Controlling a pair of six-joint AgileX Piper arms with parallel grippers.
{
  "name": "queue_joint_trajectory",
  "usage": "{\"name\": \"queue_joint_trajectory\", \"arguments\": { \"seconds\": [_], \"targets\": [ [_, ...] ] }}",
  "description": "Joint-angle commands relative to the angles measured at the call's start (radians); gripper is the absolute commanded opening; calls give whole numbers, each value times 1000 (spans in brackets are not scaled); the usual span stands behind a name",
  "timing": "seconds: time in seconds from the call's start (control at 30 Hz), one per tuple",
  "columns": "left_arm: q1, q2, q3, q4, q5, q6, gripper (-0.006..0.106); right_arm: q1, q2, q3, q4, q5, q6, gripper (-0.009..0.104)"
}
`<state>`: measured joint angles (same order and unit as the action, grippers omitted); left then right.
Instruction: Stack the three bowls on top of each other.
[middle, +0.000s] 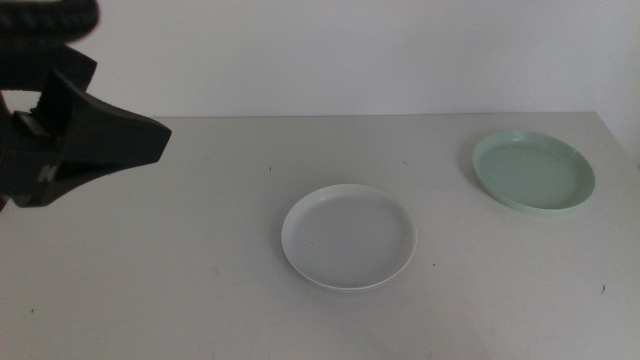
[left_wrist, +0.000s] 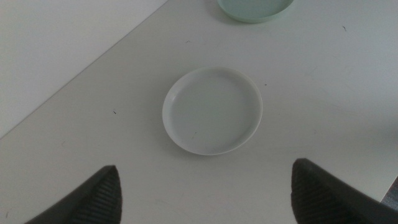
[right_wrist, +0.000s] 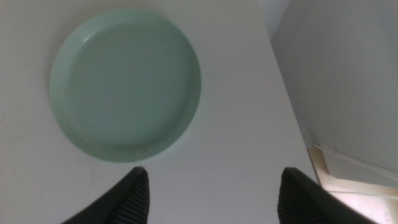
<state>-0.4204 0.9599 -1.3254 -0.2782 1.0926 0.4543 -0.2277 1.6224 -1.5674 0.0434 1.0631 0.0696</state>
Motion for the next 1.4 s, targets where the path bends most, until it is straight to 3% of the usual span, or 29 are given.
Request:
{"name": "queue_joint_trajectory", "arguments": {
  "seconds": [0.0,0.53,1.2,1.37],
  "targets": [
    [1,-12,-25,-21,-57,-11,105,-9,41,-125,26,2,-14,52],
    [1,-12,-25,-21,-57,-11,105,-8,517,-552,21,74,-83,53],
    [1,-12,-25,-21,-57,-11,105,-3,702,-575,106,19,-92,53],
    [1,-12,-25,-21,-57,-11,105,5,738,-575,115,8,-92,48]
  ]
}}
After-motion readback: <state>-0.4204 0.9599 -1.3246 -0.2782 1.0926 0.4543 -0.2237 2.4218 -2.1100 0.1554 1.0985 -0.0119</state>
